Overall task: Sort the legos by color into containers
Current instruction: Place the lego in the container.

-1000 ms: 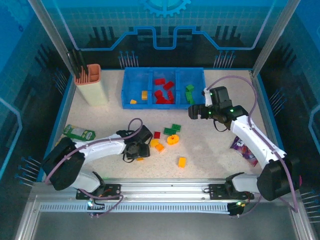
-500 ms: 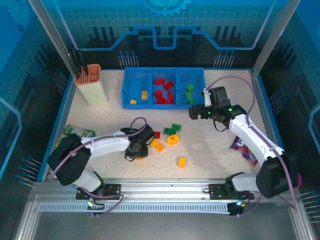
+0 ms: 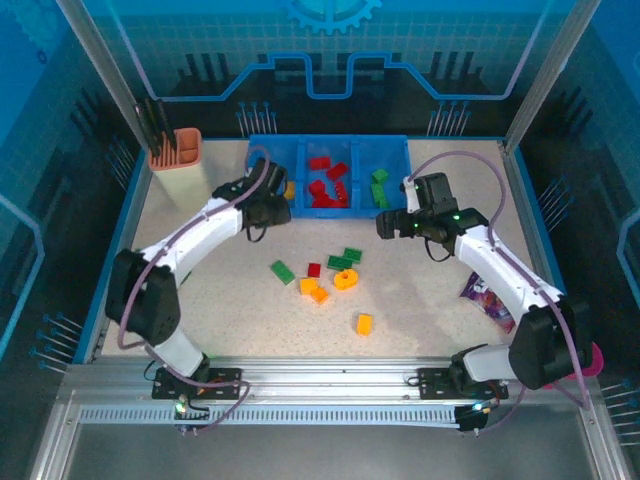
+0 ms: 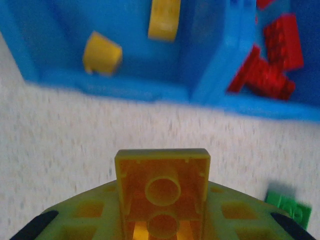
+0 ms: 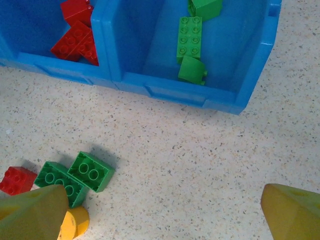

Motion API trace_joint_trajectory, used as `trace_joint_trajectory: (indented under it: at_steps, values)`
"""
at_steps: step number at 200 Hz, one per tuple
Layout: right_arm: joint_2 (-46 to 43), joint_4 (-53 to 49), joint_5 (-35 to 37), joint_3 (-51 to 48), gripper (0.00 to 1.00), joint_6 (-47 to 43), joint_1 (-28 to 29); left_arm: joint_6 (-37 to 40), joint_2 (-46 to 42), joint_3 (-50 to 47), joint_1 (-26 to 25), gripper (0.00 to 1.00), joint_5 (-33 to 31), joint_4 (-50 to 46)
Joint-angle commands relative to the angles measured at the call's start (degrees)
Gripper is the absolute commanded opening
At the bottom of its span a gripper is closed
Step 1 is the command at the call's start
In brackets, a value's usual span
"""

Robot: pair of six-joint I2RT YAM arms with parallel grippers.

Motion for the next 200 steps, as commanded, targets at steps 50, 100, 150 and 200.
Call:
trace_joint_trajectory:
  at_steps: [50,100,150,200]
  values:
    - [4.21,0.66,-2.42,2.34,1.0,-1.77,0.81,5.29,20.37,20.99,7.26,0.17,-0.98,4.2]
    - [6.44,0.59,-3.46,3.13,1.0,-2.38,0.81,5.07,31.55,33.3,9.0,0.24,-0.73,0.97]
    - [7.38,0.15,-2.77,4.24,1.0,-3.2,0.8,5.42,34.47,36.0,9.72,0.33,0.78,0.38]
    - [6.77,-0.17,-2.65,5.33,1.0,-2.94,0.9,6.39,28.84,32.88,9.72,0.59,1.77,0.92]
